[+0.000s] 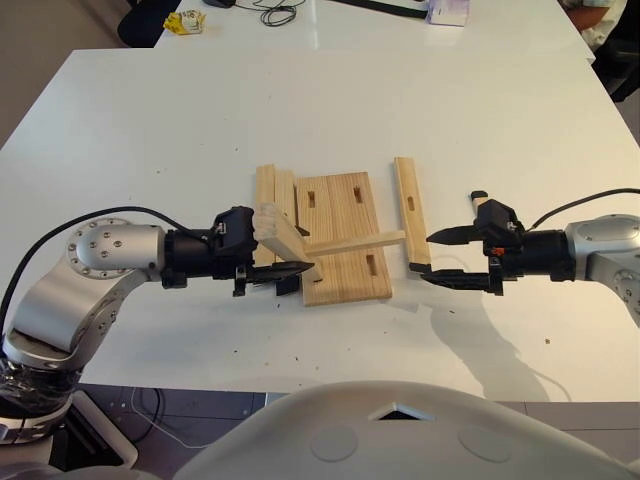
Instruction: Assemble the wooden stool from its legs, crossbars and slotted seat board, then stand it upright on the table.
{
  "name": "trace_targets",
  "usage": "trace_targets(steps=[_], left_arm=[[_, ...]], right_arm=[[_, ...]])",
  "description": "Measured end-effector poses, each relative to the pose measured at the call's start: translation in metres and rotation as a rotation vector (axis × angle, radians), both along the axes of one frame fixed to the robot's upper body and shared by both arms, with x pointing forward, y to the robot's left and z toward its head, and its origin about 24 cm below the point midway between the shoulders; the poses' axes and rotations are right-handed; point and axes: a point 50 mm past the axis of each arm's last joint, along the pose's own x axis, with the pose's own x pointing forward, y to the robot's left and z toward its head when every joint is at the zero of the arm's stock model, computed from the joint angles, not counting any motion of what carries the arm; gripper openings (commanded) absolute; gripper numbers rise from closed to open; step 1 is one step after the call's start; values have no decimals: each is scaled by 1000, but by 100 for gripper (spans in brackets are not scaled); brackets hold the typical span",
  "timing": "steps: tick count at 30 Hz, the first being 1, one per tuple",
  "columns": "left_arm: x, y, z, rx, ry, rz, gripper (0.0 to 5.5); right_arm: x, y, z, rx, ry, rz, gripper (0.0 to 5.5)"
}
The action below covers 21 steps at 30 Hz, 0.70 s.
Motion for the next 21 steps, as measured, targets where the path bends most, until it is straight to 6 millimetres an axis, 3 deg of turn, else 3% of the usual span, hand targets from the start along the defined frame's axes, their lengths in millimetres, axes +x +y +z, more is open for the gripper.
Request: trace_targets(steps=[11,19,21], left_arm=[[-14,-13,-10,20,-138,-24,206],[-11,-14,-9,25,-136,-31,206],[-10,-13,-9,22,-120,-23,254]], right_arm=[[6,0,1,-1,13,32,367],[7,0,2,0,6,31,367],[7,1,2,0,5,31,367]])
